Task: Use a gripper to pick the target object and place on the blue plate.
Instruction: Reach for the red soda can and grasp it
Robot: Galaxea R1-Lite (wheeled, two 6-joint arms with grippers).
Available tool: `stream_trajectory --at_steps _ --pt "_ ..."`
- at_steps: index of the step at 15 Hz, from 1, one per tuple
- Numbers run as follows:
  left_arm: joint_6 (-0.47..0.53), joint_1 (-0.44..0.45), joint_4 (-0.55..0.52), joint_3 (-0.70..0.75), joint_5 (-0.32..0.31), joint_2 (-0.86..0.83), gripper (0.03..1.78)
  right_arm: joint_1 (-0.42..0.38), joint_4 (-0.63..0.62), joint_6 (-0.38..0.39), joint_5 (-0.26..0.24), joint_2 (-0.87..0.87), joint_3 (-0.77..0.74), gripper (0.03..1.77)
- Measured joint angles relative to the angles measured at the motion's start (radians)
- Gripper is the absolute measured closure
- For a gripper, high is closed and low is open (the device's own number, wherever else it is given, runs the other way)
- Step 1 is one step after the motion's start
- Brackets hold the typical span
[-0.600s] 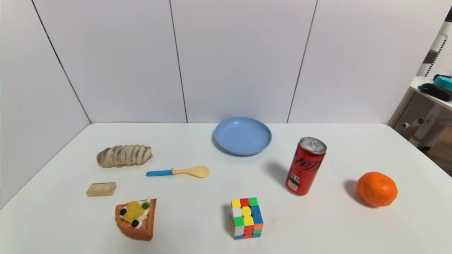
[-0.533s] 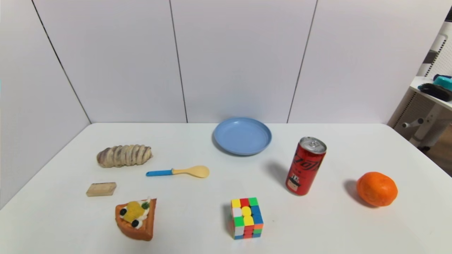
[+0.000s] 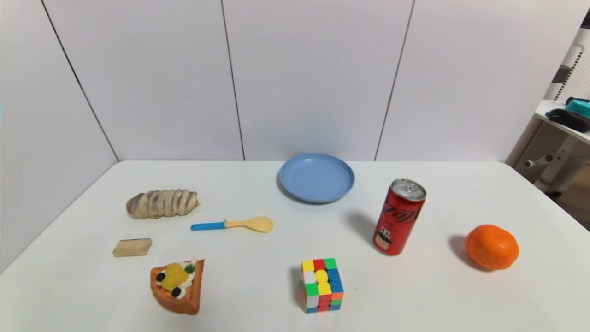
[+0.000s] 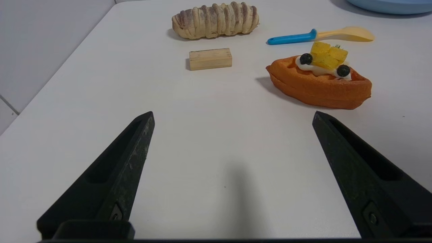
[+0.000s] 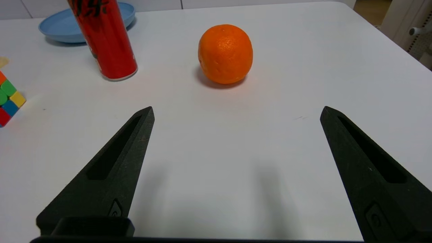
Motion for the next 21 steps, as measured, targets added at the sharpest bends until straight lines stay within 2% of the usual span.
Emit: stream_trajectory --at_steps 4,9,11,14,17,21 --pt "0.000 0.000 0.000 0.000 0.000 0.000 0.12 0.008 0.041 -0.014 0.021 0.127 -0.102 0.10" --pt "0.000 0.000 0.000 0.000 0.000 0.000 0.12 0.063 0.264 -0.089 0.052 0.353 -0.385 0.10" --pt "-0.001 0.000 0.000 0.000 0.000 0.000 0.12 0.096 0.272 -0.113 0.076 0.457 -0.444 0.10" --pt "0.000 0.000 0.000 0.000 0.000 0.000 0.12 0.159 0.194 -0.137 0.111 0.608 -0.476 0.10" --pt "0.000 0.000 0.000 0.000 0.000 0.000 0.12 0.229 0.064 -0.147 0.120 0.755 -0.465 0.10" --pt "0.000 0.000 0.000 0.000 0.000 0.000 0.12 0.343 -0.283 -0.148 0.121 0.941 -0.358 0.10"
